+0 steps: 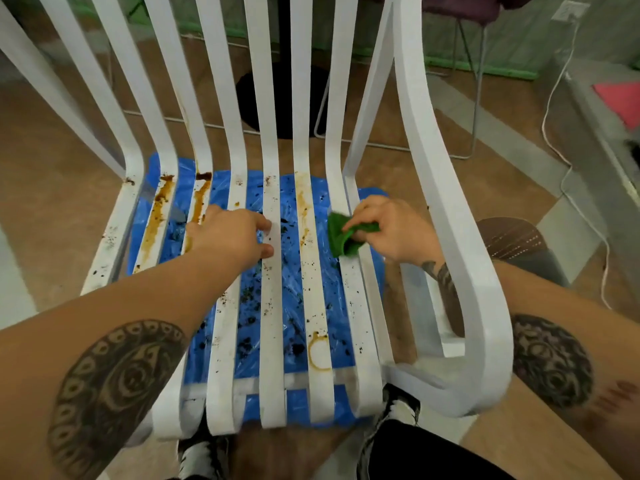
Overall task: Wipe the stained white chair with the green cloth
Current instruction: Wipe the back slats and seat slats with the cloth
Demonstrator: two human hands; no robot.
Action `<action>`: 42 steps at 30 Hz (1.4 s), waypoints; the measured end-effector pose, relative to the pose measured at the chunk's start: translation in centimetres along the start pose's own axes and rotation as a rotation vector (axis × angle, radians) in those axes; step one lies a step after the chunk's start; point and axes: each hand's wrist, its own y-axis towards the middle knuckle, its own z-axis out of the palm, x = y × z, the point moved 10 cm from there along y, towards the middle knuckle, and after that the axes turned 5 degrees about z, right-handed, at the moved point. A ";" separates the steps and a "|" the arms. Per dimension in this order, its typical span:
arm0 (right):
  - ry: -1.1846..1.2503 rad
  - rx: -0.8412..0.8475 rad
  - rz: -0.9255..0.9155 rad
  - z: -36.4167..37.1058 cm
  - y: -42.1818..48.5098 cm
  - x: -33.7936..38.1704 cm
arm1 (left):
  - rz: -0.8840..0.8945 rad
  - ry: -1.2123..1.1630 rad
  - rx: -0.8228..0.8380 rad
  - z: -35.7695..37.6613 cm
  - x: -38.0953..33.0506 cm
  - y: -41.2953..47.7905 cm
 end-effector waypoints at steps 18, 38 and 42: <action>0.064 -0.086 0.007 1.0 -2.1 -0.3 | 0.005 -0.018 -0.003 -0.2 0.1 0.1; 0.109 0.063 -0.154 4.1 -8.0 2.0 | -0.011 0.038 0.015 0.2 0.0 0.3; 0.162 0.129 -0.209 5.0 -11.3 2.4 | -0.008 0.023 0.028 0.0 -0.2 0.3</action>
